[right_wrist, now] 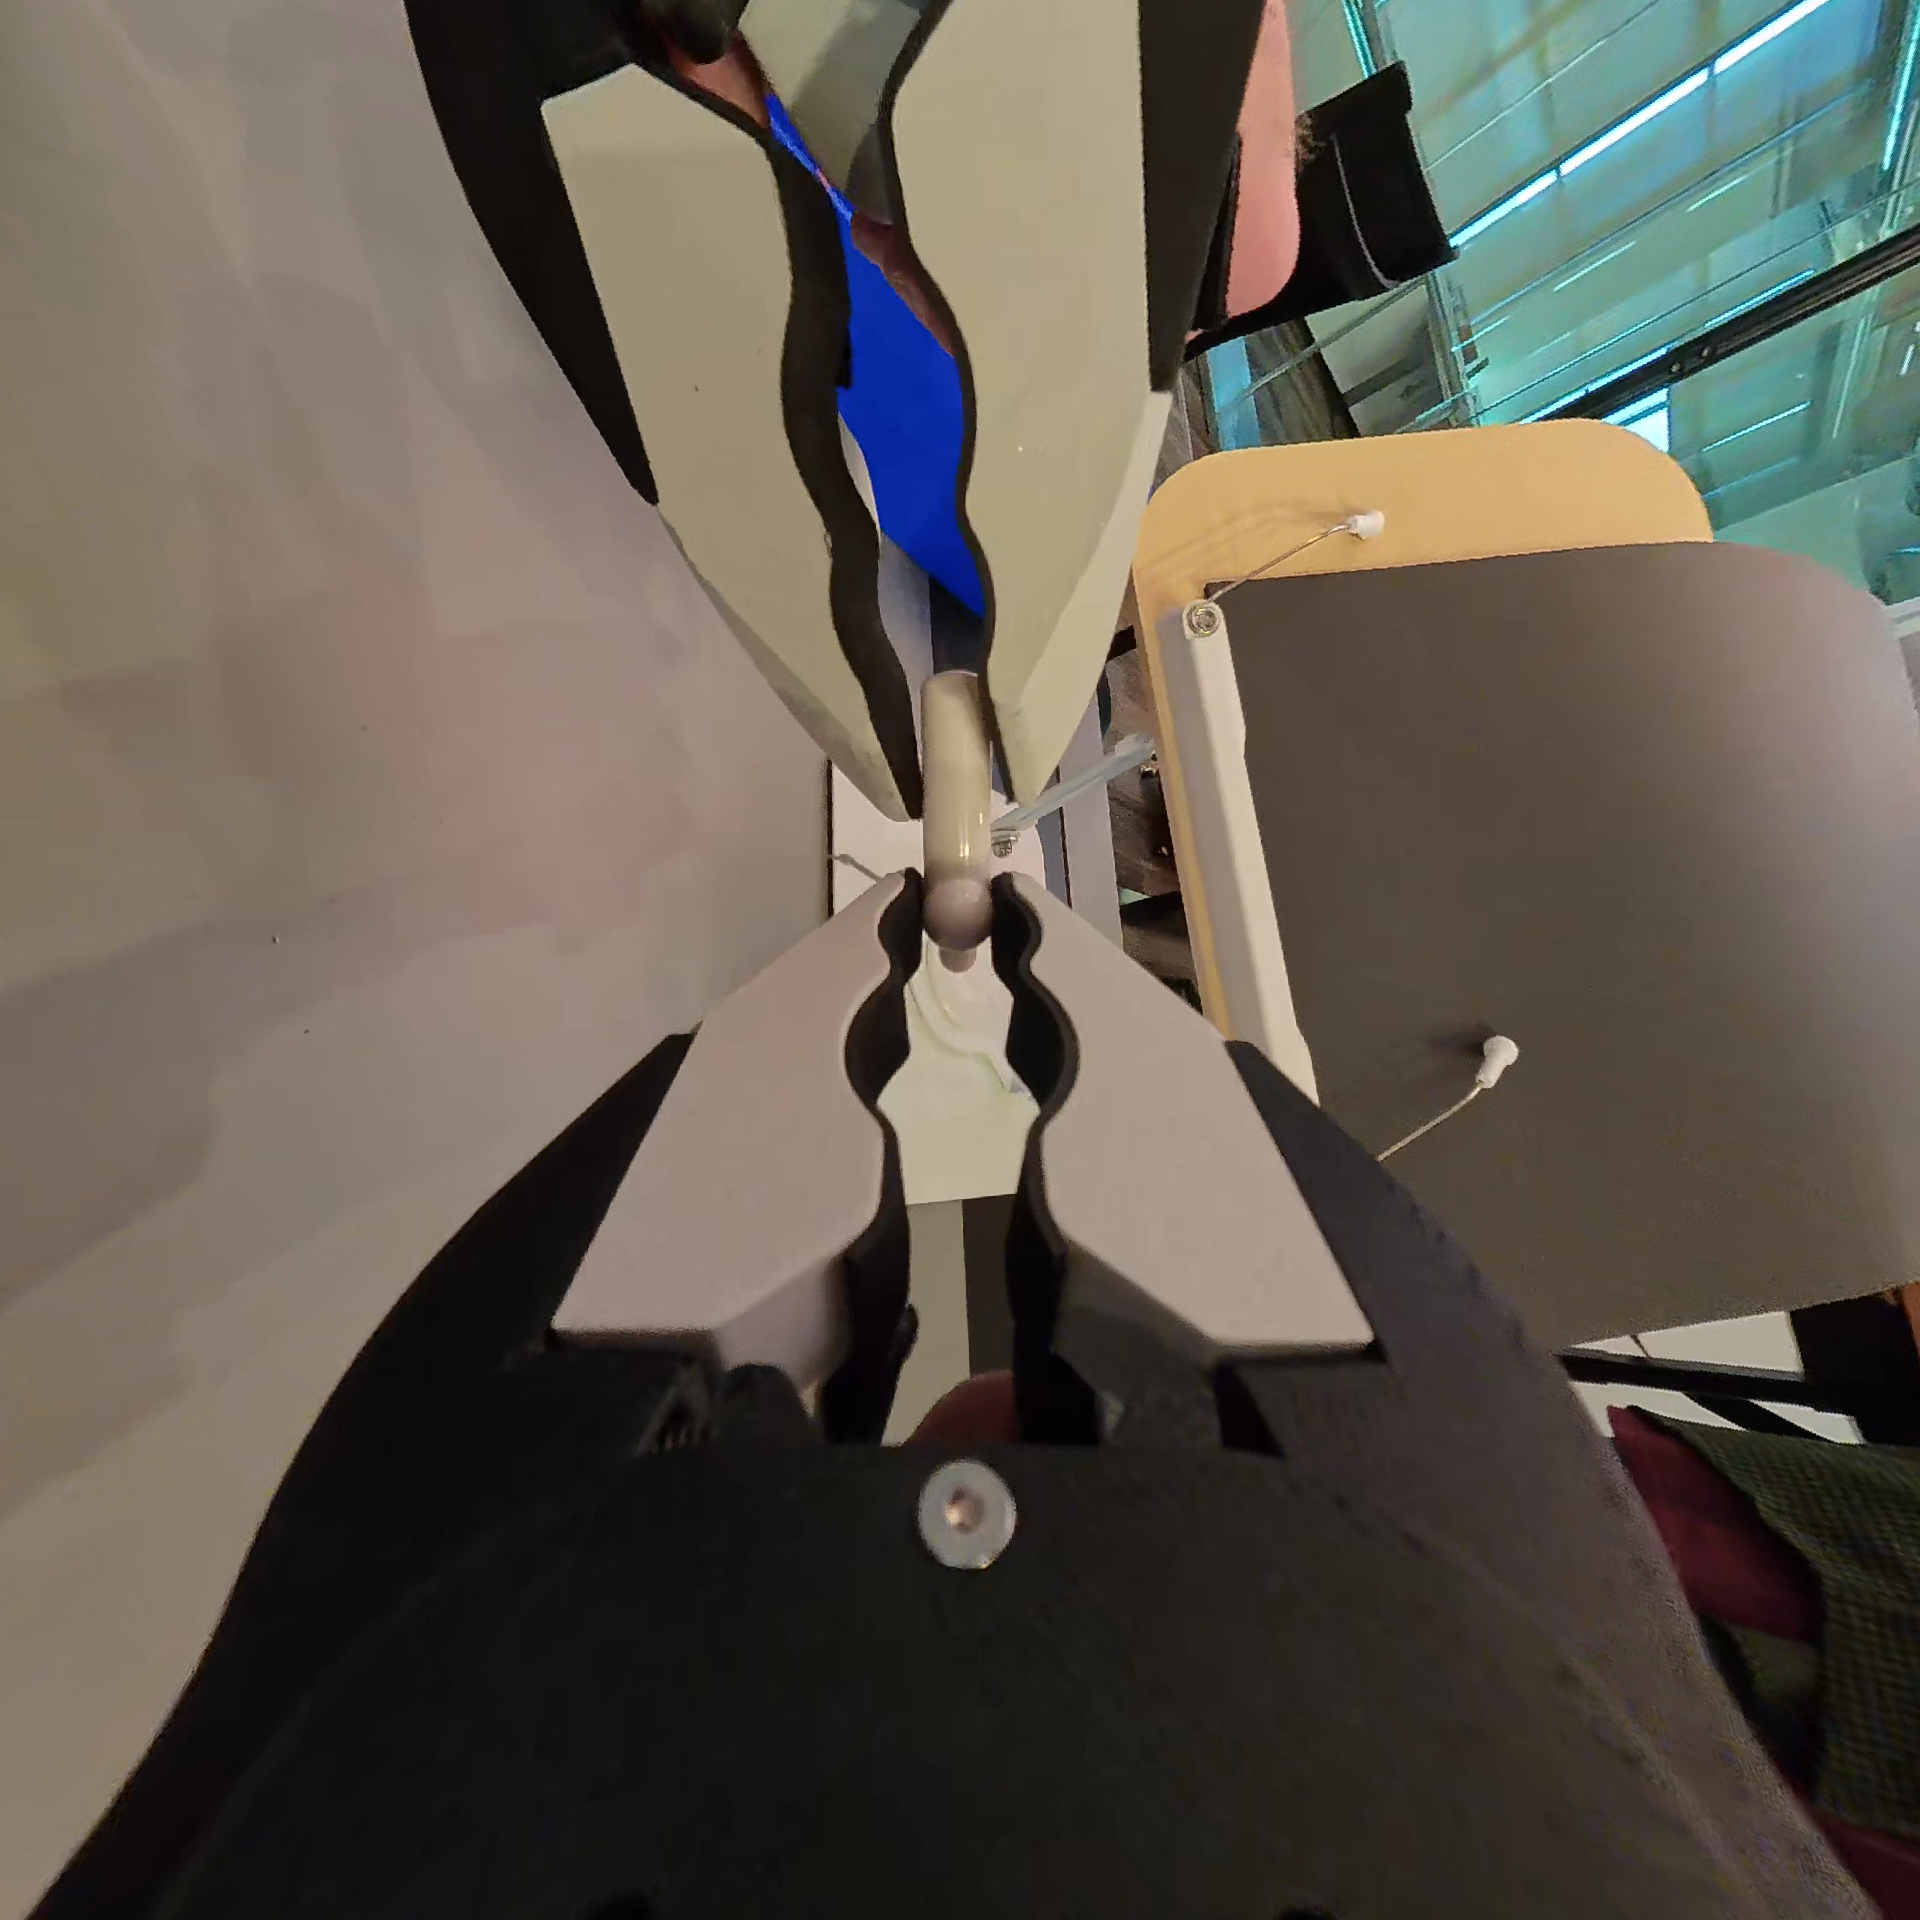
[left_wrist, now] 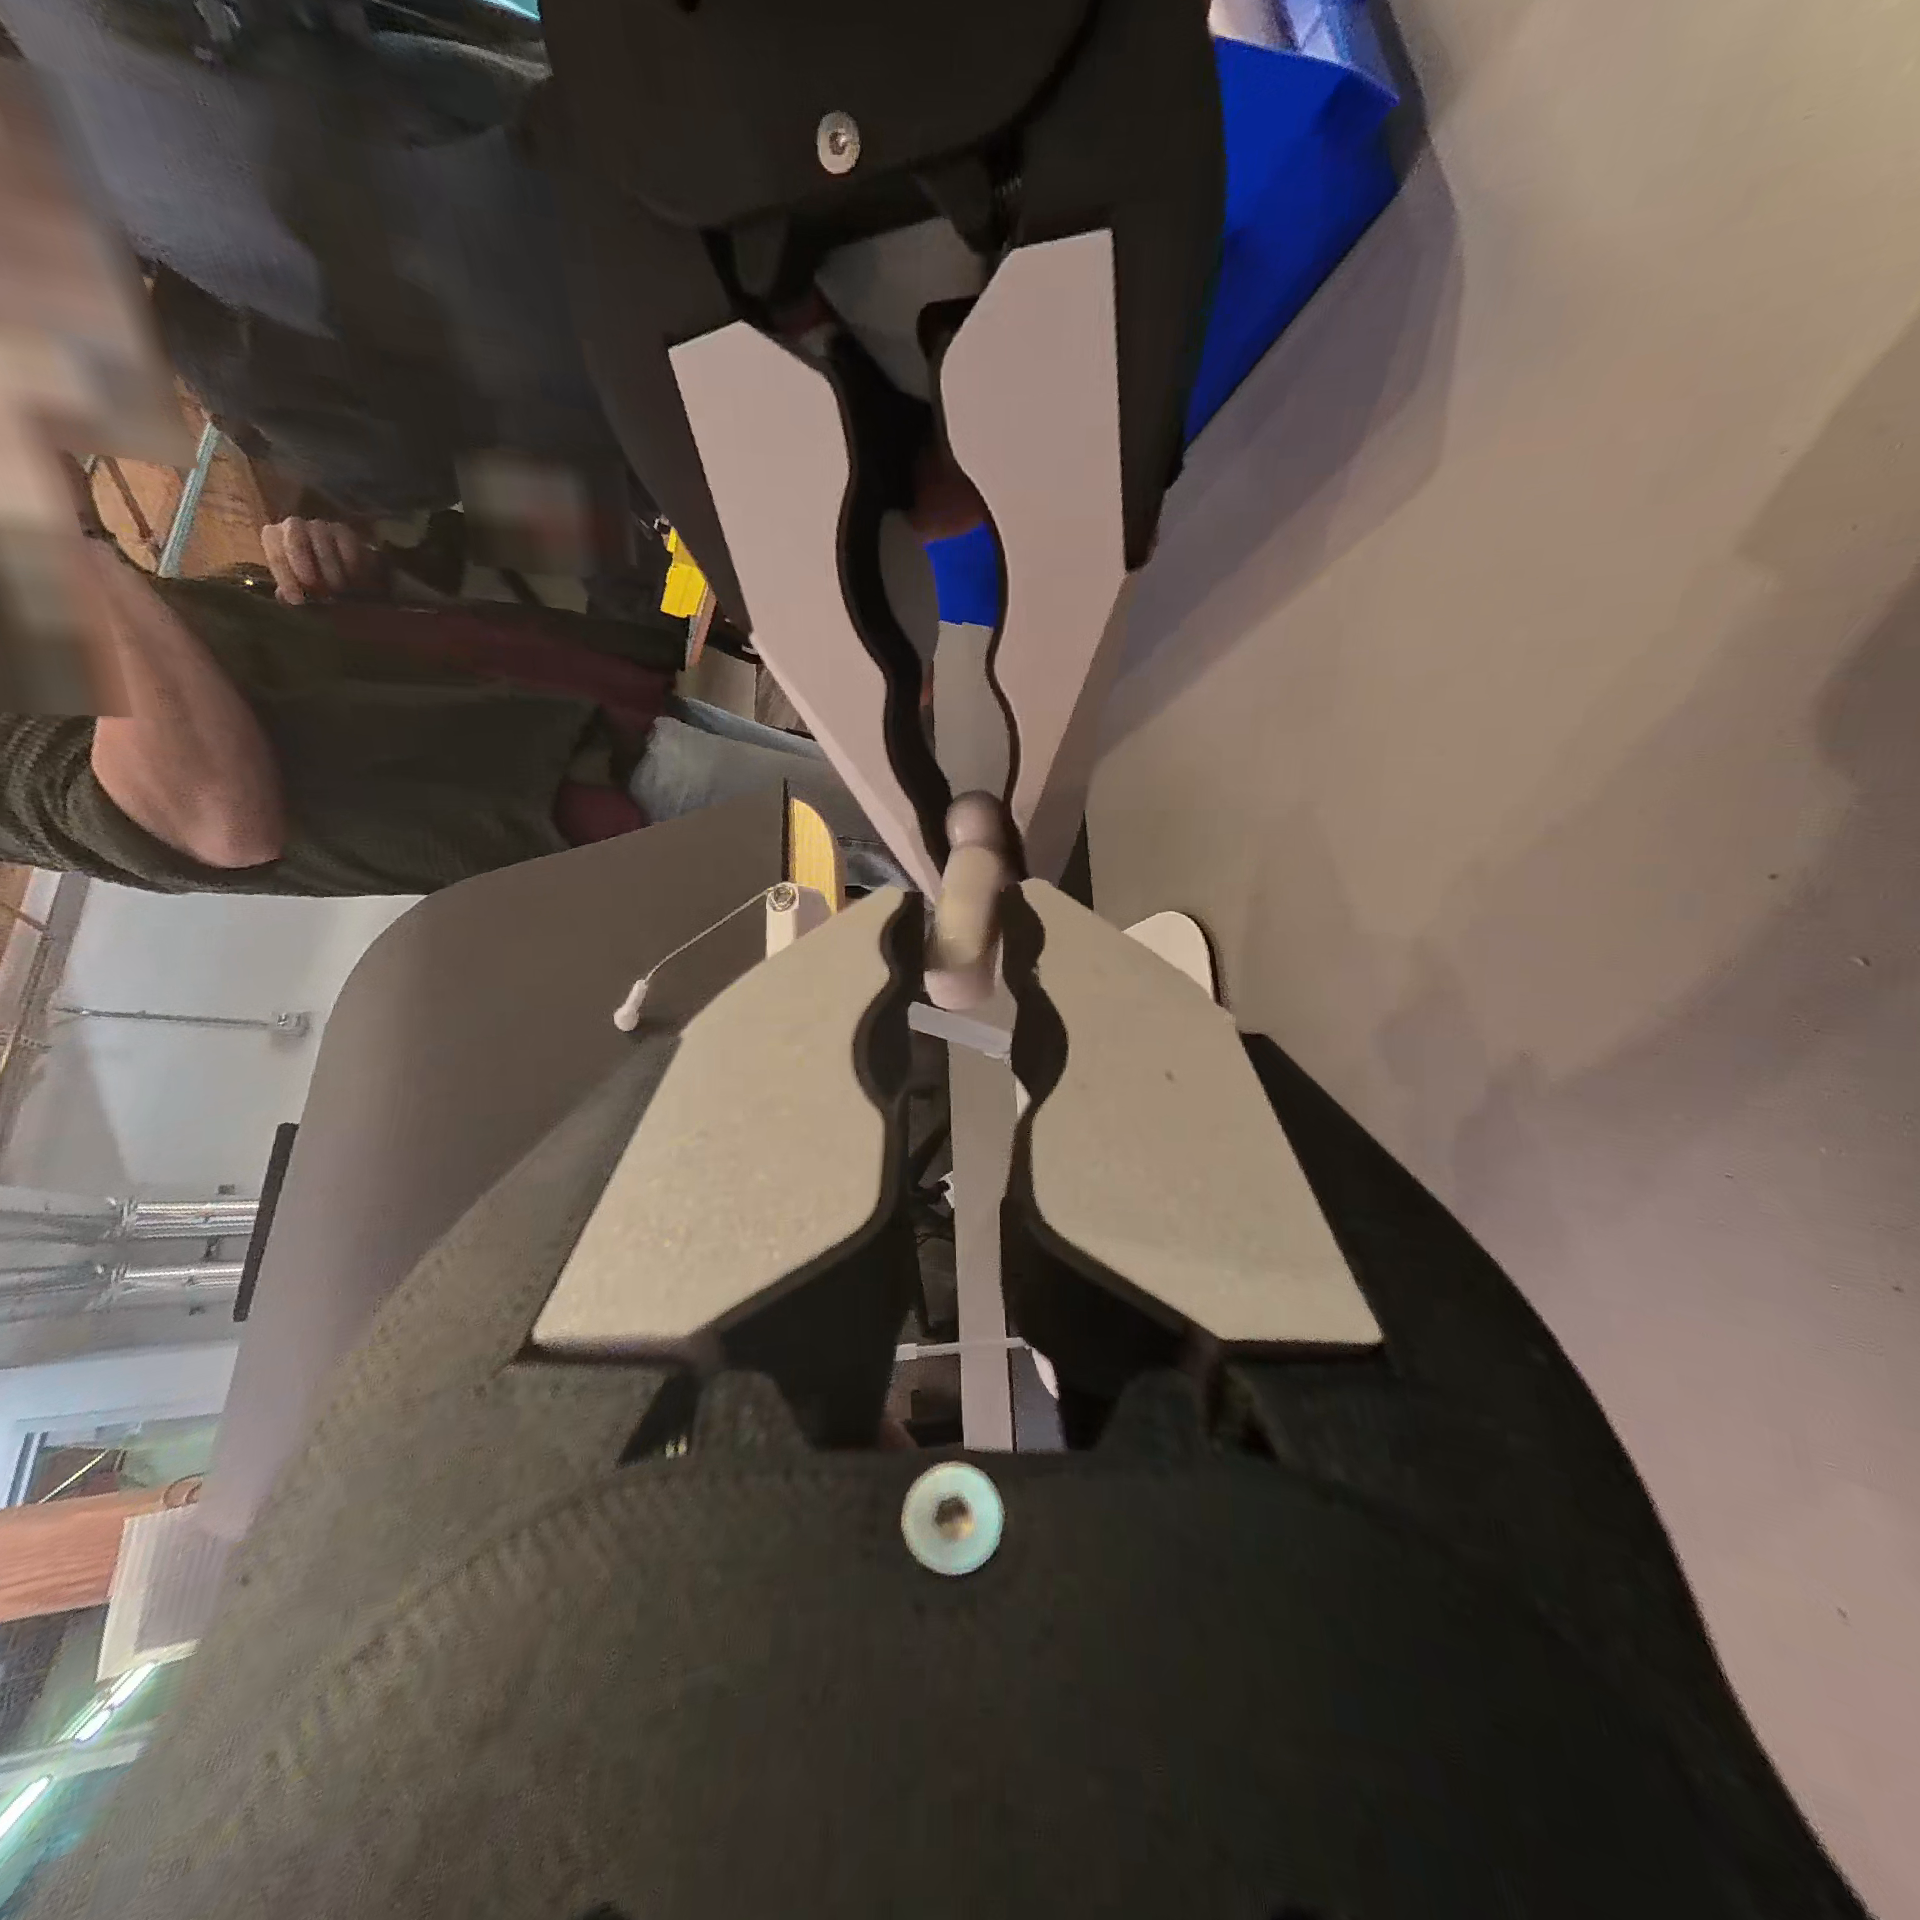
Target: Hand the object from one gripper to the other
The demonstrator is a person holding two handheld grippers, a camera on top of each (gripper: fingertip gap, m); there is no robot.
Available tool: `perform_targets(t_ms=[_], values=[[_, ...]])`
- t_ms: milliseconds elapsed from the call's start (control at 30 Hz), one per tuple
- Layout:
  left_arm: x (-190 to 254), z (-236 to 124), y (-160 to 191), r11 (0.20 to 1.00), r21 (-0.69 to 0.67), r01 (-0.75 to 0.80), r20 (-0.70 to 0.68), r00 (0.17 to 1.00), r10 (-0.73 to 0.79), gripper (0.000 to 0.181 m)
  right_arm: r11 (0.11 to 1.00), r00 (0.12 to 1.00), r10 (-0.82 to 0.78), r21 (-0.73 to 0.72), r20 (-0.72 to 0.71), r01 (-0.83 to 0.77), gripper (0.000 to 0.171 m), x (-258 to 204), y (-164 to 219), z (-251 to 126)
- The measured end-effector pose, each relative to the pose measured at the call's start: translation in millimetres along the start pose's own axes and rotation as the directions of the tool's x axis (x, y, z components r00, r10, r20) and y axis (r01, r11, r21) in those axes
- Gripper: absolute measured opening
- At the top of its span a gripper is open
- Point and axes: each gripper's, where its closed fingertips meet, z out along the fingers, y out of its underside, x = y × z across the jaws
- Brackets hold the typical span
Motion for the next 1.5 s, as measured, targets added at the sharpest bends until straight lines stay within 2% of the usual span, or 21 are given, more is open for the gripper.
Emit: perform_targets(t_ms=[233, 333, 500, 600, 733, 833, 967, 1067, 1167, 1300, 1400, 1500], values=[[3.9, 1.4, 1.7, 1.000, -0.006, 0.000, -0.018, 1.000, 0.000, 0.024, 0.999, 0.999, -0.025, 0.021, 0.022, 0.024, 0.010, -5.2, -5.5, -1.7], [7.8, 1.7, -1.7, 1.000, 0.013, 0.001, -0.037, 0.999, -0.001, 0.014, 0.999, 0.999, -0.041, 0.014, 0.027, 0.040, 0.010, -7.3, -6.3, -0.8], [8.6, 1.3, -1.3, 1.000, 0.014, 0.010, -0.050, 0.999, -0.010, 0.013, 0.999, 0.999, -0.049, 0.015, 0.022, 0.049, 0.010, -7.1, -6.7, -0.3], [1.7, 1.8, 2.3, 0.999, 0.008, 0.042, -0.022, 0.999, -0.042, 0.013, 0.998, 0.997, -0.068, 0.001, -0.040, 0.068, 0.011, 1.5, -6.2, 1.2], [-11.9, -0.7, 6.4, 0.977, 0.047, 0.206, -0.016, 0.978, -0.206, 0.013, 0.998, 0.993, -0.065, 0.005, -0.101, 0.066, 0.033, 13.5, -8.7, -1.9], [-29.7, -5.3, 10.2, 0.907, 0.117, 0.405, -0.022, 0.914, -0.405, 0.013, 0.996, 0.980, -0.081, 0.007, -0.181, 0.083, 0.046, 27.4, -10.8, -6.4], [-52.5, -13.0, 18.9, 0.717, 0.217, 0.662, -0.084, 0.745, -0.662, 0.013, 0.992, 0.953, -0.123, -0.028, -0.277, 0.120, 0.059, 41.9, -9.7, -6.8], [-61.8, -16.3, 24.7, 0.574, 0.249, 0.780, -0.149, 0.616, -0.773, 0.012, 0.987, 0.930, -0.160, -0.054, -0.332, 0.150, 0.074, 48.1, -11.3, -2.7], [-62.6, -14.7, 29.2, 0.434, 0.237, 0.869, -0.231, 0.484, -0.844, 0.012, 0.969, 0.861, -0.245, -0.092, -0.446, 0.228, 0.079, 60.2, -19.8, -2.5], [-57.1, -8.6, 27.4, 0.290, 0.201, 0.936, -0.329, 0.344, -0.880, 0.013, 0.942, 0.781, -0.332, -0.156, -0.529, 0.296, 0.071, 65.3, -30.1, 3.2], [-50.0, -4.7, 19.9, 0.266, 0.172, 0.948, -0.368, 0.312, -0.876, 0.012, 0.927, 0.738, -0.374, -0.207, -0.562, 0.312, 0.054, 67.4, -28.7, 9.0], [-44.1, -2.0, 14.6, 0.281, 0.149, 0.948, -0.375, 0.317, -0.871, 0.012, 0.930, 0.745, -0.367, -0.218, -0.557, 0.295, 0.045, 66.4, -23.1, 14.6]])
